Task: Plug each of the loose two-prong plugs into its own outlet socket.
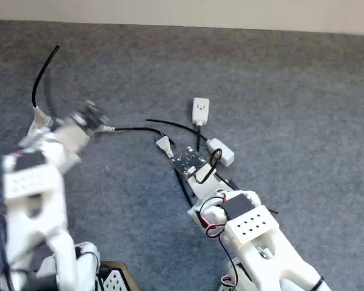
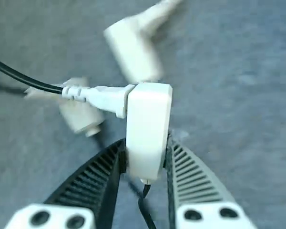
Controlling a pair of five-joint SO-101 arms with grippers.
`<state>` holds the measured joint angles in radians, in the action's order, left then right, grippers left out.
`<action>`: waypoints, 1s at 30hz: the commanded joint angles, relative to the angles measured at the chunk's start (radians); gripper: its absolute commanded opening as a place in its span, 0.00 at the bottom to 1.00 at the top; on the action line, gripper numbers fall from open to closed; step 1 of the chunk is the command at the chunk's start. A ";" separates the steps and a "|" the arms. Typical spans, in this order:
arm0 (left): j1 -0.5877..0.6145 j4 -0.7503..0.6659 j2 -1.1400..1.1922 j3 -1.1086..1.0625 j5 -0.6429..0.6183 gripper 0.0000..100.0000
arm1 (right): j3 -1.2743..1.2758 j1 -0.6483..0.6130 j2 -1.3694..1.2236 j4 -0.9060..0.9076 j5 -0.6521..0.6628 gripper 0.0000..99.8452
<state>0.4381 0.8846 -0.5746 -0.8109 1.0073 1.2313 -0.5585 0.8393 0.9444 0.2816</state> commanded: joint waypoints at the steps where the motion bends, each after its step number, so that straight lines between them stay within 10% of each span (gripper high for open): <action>1: 0.197 -0.014 0.278 0.394 0.006 0.01 | -0.005 -0.004 0.018 -0.015 -0.011 0.34; 19: 0.375 0.387 1.300 1.529 -0.015 0.03 | -0.002 -0.004 0.018 -0.054 -0.012 0.34; 26: 0.381 0.557 1.337 1.629 -0.087 0.34 | -0.004 -0.004 0.018 -0.051 -0.012 0.34; 30: 0.371 0.712 1.302 1.770 -0.137 0.32 | -0.007 -0.004 0.018 -0.048 -0.012 0.34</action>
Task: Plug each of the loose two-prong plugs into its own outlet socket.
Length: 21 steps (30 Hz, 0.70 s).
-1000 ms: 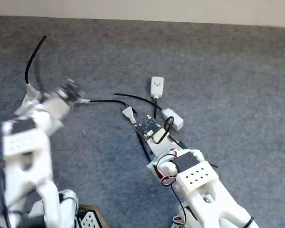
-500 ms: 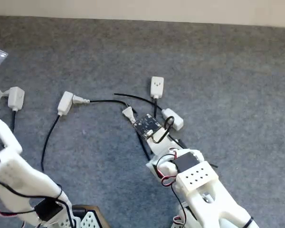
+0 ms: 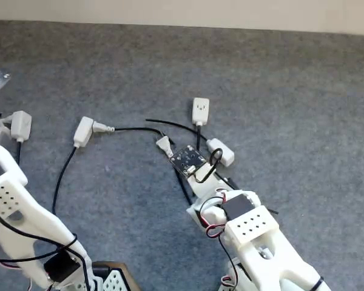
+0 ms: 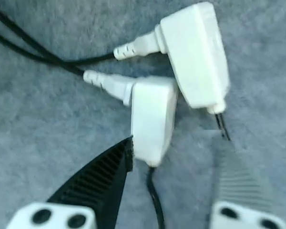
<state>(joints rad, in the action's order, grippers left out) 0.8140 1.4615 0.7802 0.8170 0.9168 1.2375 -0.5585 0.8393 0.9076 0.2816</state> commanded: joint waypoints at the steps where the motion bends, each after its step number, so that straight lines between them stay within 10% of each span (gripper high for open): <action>1: -0.019 0.178 -0.064 0.177 -0.046 0.32 | -0.013 -0.002 0.018 -0.012 -0.012 0.34; 15: -0.466 0.307 -0.200 0.303 -0.328 0.31 | -0.237 0.645 0.027 -0.016 -0.057 0.34; 21: -0.802 0.305 -0.197 0.305 -0.384 0.31 | -0.216 0.625 0.027 -0.022 -0.057 0.34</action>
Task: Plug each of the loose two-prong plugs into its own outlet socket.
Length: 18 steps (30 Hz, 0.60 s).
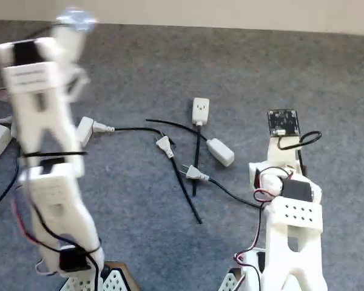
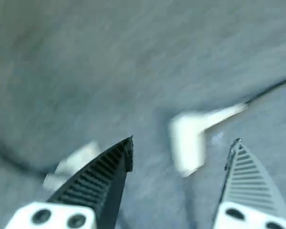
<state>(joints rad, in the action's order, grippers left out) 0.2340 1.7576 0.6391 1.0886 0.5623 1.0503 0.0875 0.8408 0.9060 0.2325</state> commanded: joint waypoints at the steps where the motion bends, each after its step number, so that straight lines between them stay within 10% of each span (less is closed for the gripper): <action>1: -0.272 0.008 -0.054 0.031 -0.037 0.31 | -0.021 -0.030 0.025 -0.033 -0.008 0.34; 18: -0.549 -0.460 0.291 0.041 -0.215 0.27 | 0.059 -0.122 0.024 -0.094 -0.029 0.34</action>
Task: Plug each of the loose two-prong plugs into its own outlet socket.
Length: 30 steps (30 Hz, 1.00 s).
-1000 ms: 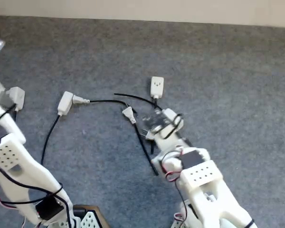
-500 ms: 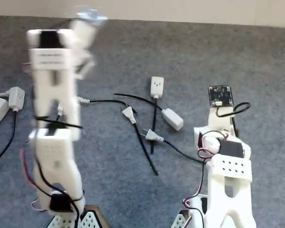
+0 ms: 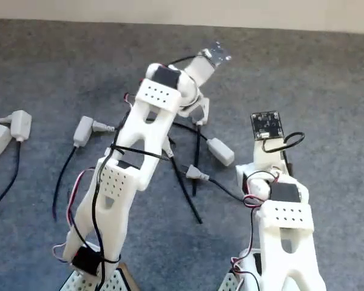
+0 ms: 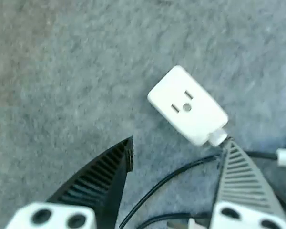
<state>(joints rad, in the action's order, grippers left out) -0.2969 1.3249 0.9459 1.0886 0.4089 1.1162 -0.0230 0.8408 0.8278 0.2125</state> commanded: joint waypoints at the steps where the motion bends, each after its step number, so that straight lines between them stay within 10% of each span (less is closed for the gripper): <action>1: -0.021 -0.028 -0.016 0.041 -0.083 0.26 | -0.007 -0.012 0.024 -0.016 -0.008 0.34; 14: -0.041 0.351 -0.058 0.289 -0.239 0.26 | -0.007 -0.005 0.024 -0.016 -0.008 0.34; 30: -0.087 0.364 0.185 0.334 -0.387 0.26 | -0.007 -0.007 0.024 -0.016 -0.008 0.34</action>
<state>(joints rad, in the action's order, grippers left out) -0.3675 1.6855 1.1285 1.3863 0.0299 1.1162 -0.0276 0.8408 0.8278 0.2125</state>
